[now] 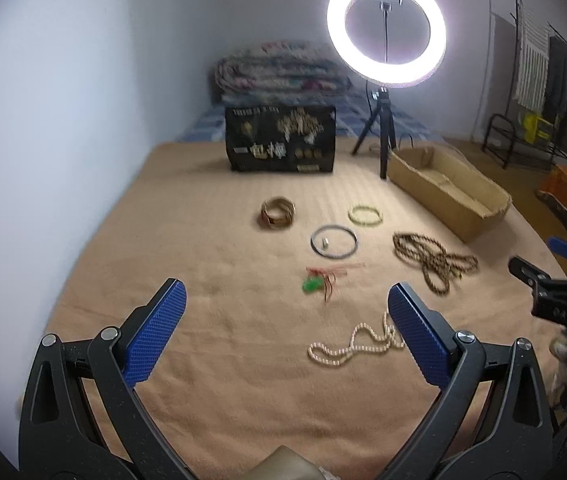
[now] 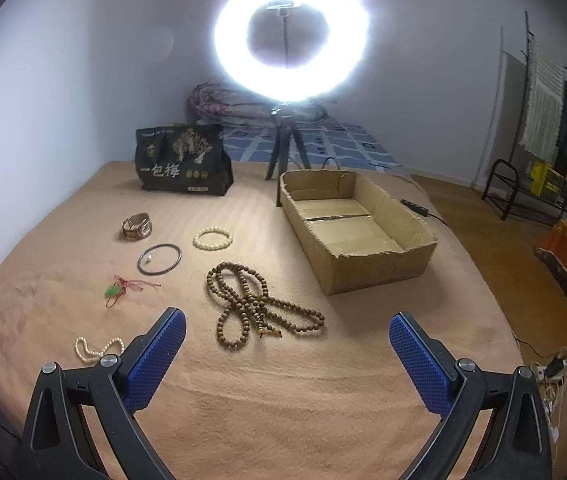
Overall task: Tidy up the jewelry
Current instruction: 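Grasp the white pearl necklace with the left tool while the right grasps the brown bead mala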
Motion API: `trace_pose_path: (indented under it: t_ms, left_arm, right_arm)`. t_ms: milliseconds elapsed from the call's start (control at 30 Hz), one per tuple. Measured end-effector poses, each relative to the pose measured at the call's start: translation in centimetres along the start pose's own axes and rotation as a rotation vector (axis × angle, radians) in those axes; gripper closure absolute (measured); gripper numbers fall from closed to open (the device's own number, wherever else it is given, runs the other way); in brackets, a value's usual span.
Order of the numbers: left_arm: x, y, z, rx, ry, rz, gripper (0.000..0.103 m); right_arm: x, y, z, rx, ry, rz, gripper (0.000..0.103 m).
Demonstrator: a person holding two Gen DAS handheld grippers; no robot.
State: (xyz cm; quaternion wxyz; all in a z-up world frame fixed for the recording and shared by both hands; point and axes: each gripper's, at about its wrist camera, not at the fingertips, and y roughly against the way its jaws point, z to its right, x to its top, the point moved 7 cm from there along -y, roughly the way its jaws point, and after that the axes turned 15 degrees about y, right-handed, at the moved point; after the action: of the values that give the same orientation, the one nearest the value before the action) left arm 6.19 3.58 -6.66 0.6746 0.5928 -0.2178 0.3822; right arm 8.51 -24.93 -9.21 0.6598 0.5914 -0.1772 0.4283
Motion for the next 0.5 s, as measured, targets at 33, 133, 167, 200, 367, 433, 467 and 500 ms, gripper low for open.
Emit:
trace_pose_path:
  t_ms: [33,133,167,200,367,433,467,500]
  left_arm:
    - [-0.3,-0.3,-0.2,-0.008,-0.008,-0.016,0.000]
    - [-1.5,-1.0,0.0,-0.043,-0.027,-0.070,0.001]
    - [-1.8,-1.3,0.2,-0.053,-0.032,-0.087,0.005]
    - [-2.3,-1.6,0.5,-0.067,-0.039,-0.112,0.007]
    - [-5.1,-4.0,2.5,-0.169,-0.055,-0.298,0.026]
    - [-6.2,-4.9,3.3,-0.197,-0.063,-0.364,0.029]
    - [-6.7,-5.4,3.7,-0.212,-0.066,-0.392,0.029]
    - [-7.1,-5.8,4.0,-0.216,-0.066,-0.409,0.029]
  right_arm:
    - [0.0,-0.4,-0.2,0.016,0.010,-0.008,0.000]
    - [-0.1,-1.6,-0.9,0.068,0.044,-0.036,0.000]
    - [-0.1,-2.1,-1.1,0.088,0.053,-0.046,0.000]
    - [-0.1,-2.4,-1.3,0.108,0.058,-0.054,0.000]
    - [0.1,-4.2,-2.6,0.207,0.107,-0.094,0.003]
    - [0.1,-4.9,-3.1,0.240,0.138,-0.108,0.005]
    - [0.0,-5.4,-3.5,0.267,0.157,-0.122,0.007]
    - [-0.1,-5.7,-3.7,0.280,0.170,-0.131,0.008]
